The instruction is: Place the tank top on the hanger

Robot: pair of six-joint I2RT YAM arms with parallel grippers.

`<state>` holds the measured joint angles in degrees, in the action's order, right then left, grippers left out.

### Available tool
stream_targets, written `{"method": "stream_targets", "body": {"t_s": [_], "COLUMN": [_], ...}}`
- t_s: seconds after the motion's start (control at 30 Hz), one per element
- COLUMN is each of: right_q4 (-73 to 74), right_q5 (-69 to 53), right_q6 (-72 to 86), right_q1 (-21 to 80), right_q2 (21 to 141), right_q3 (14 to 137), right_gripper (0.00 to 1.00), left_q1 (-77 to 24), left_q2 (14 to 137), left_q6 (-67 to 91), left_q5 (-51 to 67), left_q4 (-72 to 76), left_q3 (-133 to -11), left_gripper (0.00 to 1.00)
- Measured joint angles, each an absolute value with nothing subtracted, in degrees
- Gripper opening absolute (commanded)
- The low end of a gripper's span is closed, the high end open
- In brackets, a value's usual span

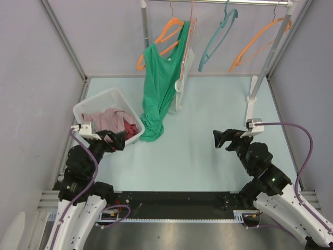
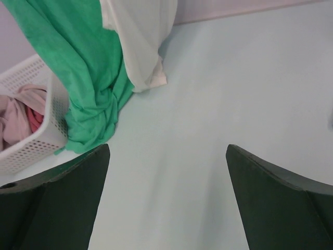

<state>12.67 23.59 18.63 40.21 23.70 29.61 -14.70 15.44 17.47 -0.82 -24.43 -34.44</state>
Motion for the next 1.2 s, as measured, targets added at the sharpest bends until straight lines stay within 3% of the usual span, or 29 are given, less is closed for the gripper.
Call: {"method": "stream_targets", "body": {"t_s": [0.17,0.33,0.87,1.07,1.2], "right_q4": [13.4,12.8,8.3,8.8,9.0], "right_q5": [22.1,22.2,26.2,26.5,26.0], "right_q6": [19.4,17.1,6.3,5.5,5.7], "right_q1": [40.2,41.3,43.2,42.0,42.0], "right_q2": [26.3,37.4,77.1,81.8,82.1], "right_q3": [37.2,52.8,94.1,100.1,100.1], "right_gripper": [0.98,0.97,0.98,0.98,0.98], "left_q1": [-14.7,-14.6,-14.3,-14.0,-12.9], "left_q2": [23.0,30.7,25.1,26.6,34.0], "left_q6": [17.2,15.4,14.5,14.5,14.6], "left_q5": [0.2,0.2,-1.4,-5.1,-12.0], "left_q4": [-21.4,-18.2,-18.4,-18.7,-21.2], "left_q3": [-36.5,-40.8,-38.6,-38.7,-40.0], "left_gripper": [0.99,1.00,1.00,0.99,0.99]}}
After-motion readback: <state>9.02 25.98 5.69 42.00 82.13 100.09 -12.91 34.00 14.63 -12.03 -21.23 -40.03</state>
